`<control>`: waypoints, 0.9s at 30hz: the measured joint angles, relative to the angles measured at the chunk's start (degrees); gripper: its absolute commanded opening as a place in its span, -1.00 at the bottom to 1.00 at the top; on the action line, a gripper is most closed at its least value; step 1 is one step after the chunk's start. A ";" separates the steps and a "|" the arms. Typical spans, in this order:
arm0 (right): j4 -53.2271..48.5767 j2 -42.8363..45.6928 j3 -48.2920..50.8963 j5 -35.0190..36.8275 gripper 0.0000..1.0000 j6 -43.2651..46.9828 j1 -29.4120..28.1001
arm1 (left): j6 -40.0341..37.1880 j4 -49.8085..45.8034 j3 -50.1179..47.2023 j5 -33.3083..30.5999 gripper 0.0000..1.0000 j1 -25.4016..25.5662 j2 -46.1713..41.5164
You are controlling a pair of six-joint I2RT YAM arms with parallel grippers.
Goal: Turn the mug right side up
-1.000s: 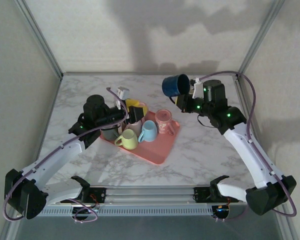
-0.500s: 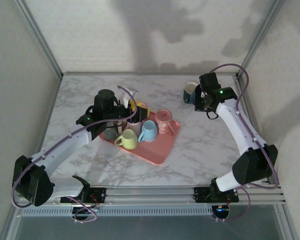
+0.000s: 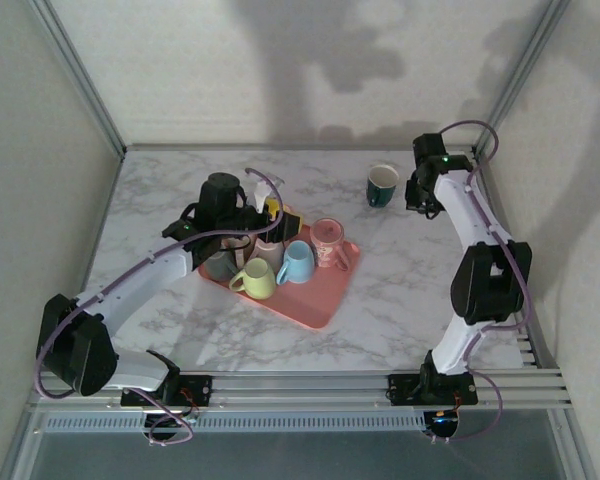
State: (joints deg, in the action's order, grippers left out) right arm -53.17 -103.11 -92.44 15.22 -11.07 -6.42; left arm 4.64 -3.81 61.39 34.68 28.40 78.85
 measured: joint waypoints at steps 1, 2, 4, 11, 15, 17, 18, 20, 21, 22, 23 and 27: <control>0.52 -1.20 -0.35 0.02 -1.00 0.07 0.44 | -0.22 -0.11 0.00 0.00 0.43 0.00 0.07; 1.05 -2.14 -0.48 0.11 -1.00 0.20 0.72 | -0.42 -0.22 0.00 -0.02 0.43 0.00 0.13; 2.10 -4.48 -1.07 0.26 -1.00 0.44 1.03 | -0.55 -0.37 0.02 -0.17 0.43 0.00 0.46; 4.59 -12.39 -5.79 0.13 -1.00 1.09 1.07 | -0.83 -1.68 0.11 -1.27 0.44 0.00 1.92; 4.79 -16.31 -9.35 -0.02 -1.00 1.25 1.14 | -1.27 -2.56 0.26 -1.53 0.43 0.00 2.05; 4.98 -17.77 -10.75 -0.04 -1.00 1.29 1.16 | -1.46 -2.71 0.63 -1.53 0.43 0.00 2.36; 5.20 -18.40 -11.26 -0.04 -1.00 1.29 1.18 | -1.51 -2.78 0.83 -1.53 0.43 0.00 2.56; 5.40 -19.17 -11.82 -0.07 -0.97 1.29 1.18 | -1.57 -2.91 1.01 -1.53 0.42 0.00 2.89; 5.40 -19.50 -12.09 -0.04 -0.94 1.29 1.18 | -1.68 -2.93 1.03 -1.53 0.42 0.00 2.97; 5.40 -19.74 -12.26 -0.04 -0.91 1.29 1.18 | -1.70 -2.95 1.09 -1.53 0.42 0.00 3.08; 5.42 -20.00 -12.44 -0.04 -0.88 1.29 1.18 | -1.70 -2.93 1.09 -1.53 0.42 0.00 3.17; 5.40 -20.90 -12.79 -0.07 -0.68 1.31 1.18 | -1.70 -2.95 1.14 -1.53 0.42 0.00 3.48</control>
State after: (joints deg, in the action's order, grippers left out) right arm -47.77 -124.01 -105.23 15.16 -9.76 -5.23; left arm 2.94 -6.76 62.52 33.15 28.40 82.32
